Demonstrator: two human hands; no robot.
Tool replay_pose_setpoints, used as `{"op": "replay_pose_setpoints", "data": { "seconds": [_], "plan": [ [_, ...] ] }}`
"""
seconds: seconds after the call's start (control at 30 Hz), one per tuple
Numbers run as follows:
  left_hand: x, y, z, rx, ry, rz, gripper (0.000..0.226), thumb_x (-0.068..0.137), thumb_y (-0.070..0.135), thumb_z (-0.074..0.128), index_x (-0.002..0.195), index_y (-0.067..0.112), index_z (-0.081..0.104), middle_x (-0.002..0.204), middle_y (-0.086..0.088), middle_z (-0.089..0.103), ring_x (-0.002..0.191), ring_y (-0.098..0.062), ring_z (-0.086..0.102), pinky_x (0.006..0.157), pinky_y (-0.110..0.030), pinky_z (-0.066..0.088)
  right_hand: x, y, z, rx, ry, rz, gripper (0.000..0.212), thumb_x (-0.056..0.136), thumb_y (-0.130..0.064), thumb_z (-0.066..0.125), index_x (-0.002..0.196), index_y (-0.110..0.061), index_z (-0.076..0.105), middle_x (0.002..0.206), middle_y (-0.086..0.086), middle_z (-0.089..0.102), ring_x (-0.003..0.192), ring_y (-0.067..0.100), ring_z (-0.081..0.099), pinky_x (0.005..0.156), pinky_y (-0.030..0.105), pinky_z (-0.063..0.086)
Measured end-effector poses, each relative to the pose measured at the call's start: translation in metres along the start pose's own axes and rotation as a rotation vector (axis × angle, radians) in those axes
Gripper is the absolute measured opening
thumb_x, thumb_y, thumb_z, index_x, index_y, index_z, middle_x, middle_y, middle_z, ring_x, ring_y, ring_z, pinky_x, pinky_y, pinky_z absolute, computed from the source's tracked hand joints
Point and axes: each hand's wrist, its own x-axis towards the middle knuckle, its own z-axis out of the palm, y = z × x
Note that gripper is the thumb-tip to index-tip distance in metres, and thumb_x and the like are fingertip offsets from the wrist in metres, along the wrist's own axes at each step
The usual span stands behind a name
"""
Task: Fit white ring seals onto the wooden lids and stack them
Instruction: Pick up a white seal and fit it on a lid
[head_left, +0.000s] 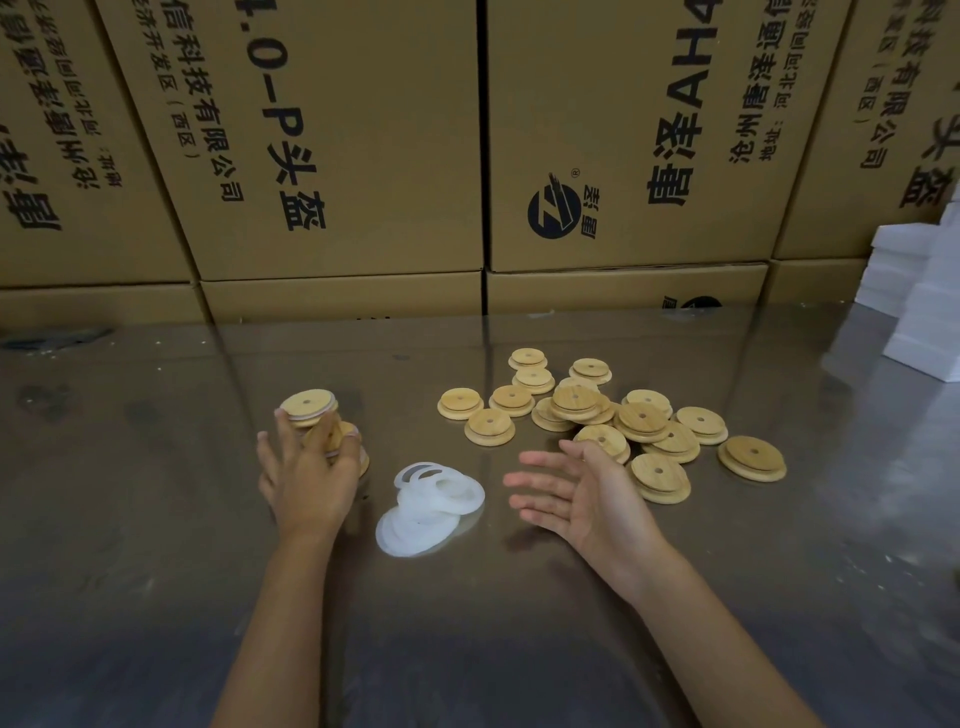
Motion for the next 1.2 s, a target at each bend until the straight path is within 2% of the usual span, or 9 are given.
{"op": "replay_pose_setpoints", "data": {
  "seconds": [0.13, 0.23, 0.37, 0.5, 0.7, 0.9, 1.0, 1.07, 1.2],
  "plan": [
    [-0.006, 0.009, -0.002, 0.026, 0.101, 0.060, 0.040, 0.093, 0.029, 0.056, 0.133, 0.022, 0.058, 0.162, -0.009, 0.014, 0.148, -0.031, 0.004, 0.115, -0.054, 0.012, 0.003, 0.002, 0.004, -0.137, 0.216, -0.143, 0.030, 0.101, -0.018, 0.046, 0.108, 0.001, 0.068, 0.095, 0.021, 0.075, 0.084, 0.030, 0.071, 0.078, 0.035, 0.057],
    [-0.015, 0.023, 0.000, 0.059, 0.129, 0.156, 0.038, 0.089, 0.019, 0.060, 0.126, 0.013, 0.064, 0.158, -0.013, 0.024, 0.147, -0.033, 0.011, 0.114, -0.052, 0.017, 0.008, 0.007, -0.002, -0.469, 0.423, -0.380, 0.019, 0.095, -0.006, 0.054, 0.093, -0.010, 0.073, 0.088, 0.006, 0.075, 0.091, 0.022, 0.069, 0.082, 0.031, 0.055],
    [-0.034, 0.043, 0.008, 0.068, 0.071, 0.299, 0.036, 0.086, 0.019, 0.062, 0.123, 0.017, 0.065, 0.156, -0.011, 0.029, 0.146, -0.031, 0.016, 0.115, -0.050, 0.019, 0.013, 0.013, -0.020, -1.133, 0.572, -0.676, 0.032, 0.088, -0.006, 0.057, 0.117, -0.012, 0.069, 0.123, 0.000, 0.065, 0.123, 0.015, 0.049, 0.103, 0.023, 0.037],
    [-0.058, 0.065, 0.023, 0.106, -0.019, 0.470, 0.034, 0.087, 0.022, 0.060, 0.121, 0.020, 0.065, 0.154, -0.006, 0.034, 0.146, -0.027, 0.018, 0.114, -0.043, 0.018, 0.017, 0.015, -0.033, -1.565, 0.615, -0.458, 0.050, 0.094, -0.027, 0.049, 0.143, -0.015, 0.048, 0.162, 0.008, 0.028, 0.153, 0.025, 0.008, 0.121, 0.038, 0.010],
    [-0.089, 0.080, 0.046, 0.085, -0.187, 0.673, 0.034, 0.088, 0.023, 0.053, 0.120, 0.020, 0.063, 0.151, -0.001, 0.036, 0.143, -0.019, 0.021, 0.114, -0.033, 0.020, 0.019, 0.020, -0.030, -1.549, 0.624, -0.442, 0.034, 0.095, -0.033, 0.046, 0.123, -0.021, 0.061, 0.158, 0.008, 0.034, 0.152, 0.025, 0.011, 0.122, 0.036, 0.001],
    [-0.099, 0.083, 0.061, 0.109, -0.282, 0.737, 0.037, 0.090, 0.024, 0.046, 0.124, 0.018, 0.058, 0.151, 0.000, 0.034, 0.141, -0.016, 0.022, 0.113, -0.030, 0.021, 0.016, 0.022, -0.025, -1.421, 0.493, -0.563, 0.007, 0.087, -0.017, 0.056, 0.092, -0.016, 0.060, 0.102, -0.002, 0.058, 0.114, 0.022, 0.049, 0.100, 0.031, 0.032],
    [-0.097, 0.082, 0.064, 0.025, -0.333, 0.712, 0.039, 0.090, 0.022, 0.047, 0.128, 0.016, 0.053, 0.146, -0.001, 0.040, 0.136, -0.016, 0.030, 0.110, -0.029, 0.028, 0.017, 0.022, -0.018, -1.277, 0.448, -0.608, 0.009, 0.085, -0.009, 0.060, 0.090, -0.016, 0.062, 0.093, -0.006, 0.058, 0.100, 0.020, 0.054, 0.086, 0.030, 0.040],
    [-0.097, 0.084, 0.066, -0.037, -0.395, 0.670, 0.039, 0.092, 0.026, 0.048, 0.130, 0.018, 0.048, 0.142, 0.001, 0.043, 0.135, -0.015, 0.033, 0.109, -0.030, 0.033, 0.019, 0.022, -0.016, -1.199, 0.457, -0.642, 0.012, 0.087, -0.009, 0.059, 0.094, -0.018, 0.061, 0.095, -0.006, 0.060, 0.098, 0.018, 0.055, 0.082, 0.028, 0.043],
    [-0.099, 0.087, 0.072, -0.039, -0.436, 0.623, 0.044, 0.093, 0.034, 0.049, 0.134, 0.020, 0.041, 0.143, 0.000, 0.040, 0.133, -0.017, 0.036, 0.106, -0.029, 0.034, 0.026, 0.024, -0.024, -1.218, 0.470, -0.524, 0.037, 0.093, -0.018, 0.058, 0.130, -0.011, 0.056, 0.130, 0.002, 0.057, 0.126, 0.021, 0.047, 0.105, 0.030, 0.038]
  ]
}}
